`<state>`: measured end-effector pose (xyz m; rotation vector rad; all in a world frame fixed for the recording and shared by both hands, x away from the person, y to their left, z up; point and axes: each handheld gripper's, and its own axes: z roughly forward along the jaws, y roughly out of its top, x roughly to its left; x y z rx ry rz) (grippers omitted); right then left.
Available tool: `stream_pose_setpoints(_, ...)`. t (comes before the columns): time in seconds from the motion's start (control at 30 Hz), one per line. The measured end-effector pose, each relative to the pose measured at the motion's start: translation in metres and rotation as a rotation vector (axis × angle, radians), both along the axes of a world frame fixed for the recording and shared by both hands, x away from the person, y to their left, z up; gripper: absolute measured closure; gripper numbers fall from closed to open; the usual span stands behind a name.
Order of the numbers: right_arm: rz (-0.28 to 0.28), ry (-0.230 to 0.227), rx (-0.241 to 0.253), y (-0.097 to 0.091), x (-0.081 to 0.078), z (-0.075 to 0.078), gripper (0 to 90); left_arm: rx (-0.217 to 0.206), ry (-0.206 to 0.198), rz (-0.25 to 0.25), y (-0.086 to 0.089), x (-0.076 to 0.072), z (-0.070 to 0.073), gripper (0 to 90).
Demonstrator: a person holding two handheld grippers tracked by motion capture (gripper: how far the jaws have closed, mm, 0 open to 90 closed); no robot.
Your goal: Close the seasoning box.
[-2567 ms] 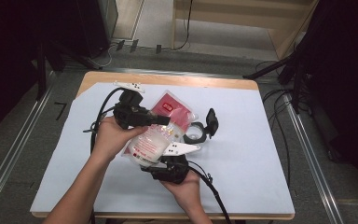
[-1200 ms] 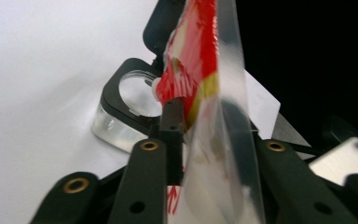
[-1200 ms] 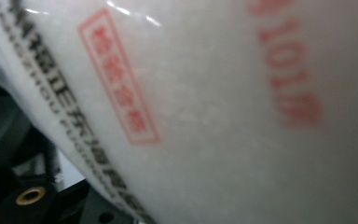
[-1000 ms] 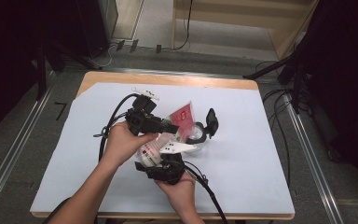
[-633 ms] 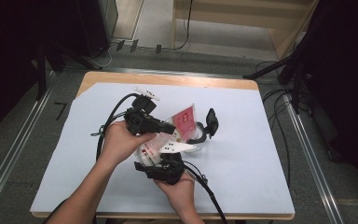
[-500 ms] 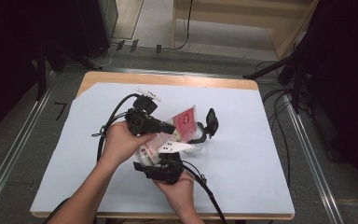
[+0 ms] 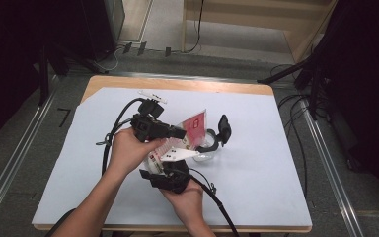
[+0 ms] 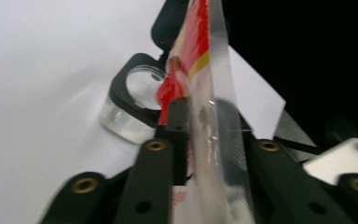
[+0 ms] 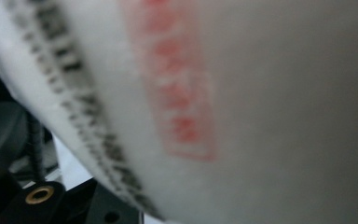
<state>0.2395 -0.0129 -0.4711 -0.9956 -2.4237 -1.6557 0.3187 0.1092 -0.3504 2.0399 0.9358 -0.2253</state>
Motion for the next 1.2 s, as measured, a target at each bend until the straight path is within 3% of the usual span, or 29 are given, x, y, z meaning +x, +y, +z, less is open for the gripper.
stream_pose_setpoints(0.23, 0.004, 0.032, 0.079, -0.006, 0.005, 0.002, 61.5, 0.048, -0.036, 0.010, 0.005, -0.005, 0.013, 71.7)
stream_pose_setpoints(0.47, 0.024, 0.053, 0.126, -0.008, 0.005, 0.004, 61.5, 0.078, -0.050, 0.009, 0.006, -0.008, 0.018, 78.1)
stream_pose_setpoints(0.67, 0.027, 0.037, 0.106, -0.004, 0.005, 0.006, 60.5, 0.082, -0.049, 0.028, 0.004, -0.008, 0.018, 80.8)
stream_pose_setpoints(0.8, 0.028, 0.017, 0.072, -0.001, 0.006, 0.008, 57.7, 0.087, -0.058, 0.040, 0.004, -0.008, 0.018, 81.4)
stream_pose_setpoints(0.9, 0.021, -0.008, 0.039, 0.002, 0.006, 0.010, 60.8, 0.074, -0.072, 0.053, 0.005, -0.007, 0.018, 81.6)
stream_pose_setpoints(1.07, 0.017, -0.006, 0.059, 0.007, 0.010, 0.013, 61.5, 0.035, -0.086, 0.076, 0.009, -0.005, 0.017, 82.0)
stream_pose_setpoints(1.2, 0.022, -0.001, 0.049, 0.007, 0.013, 0.013, 60.6, 0.047, -0.080, 0.070, 0.007, -0.002, 0.016, 82.6)
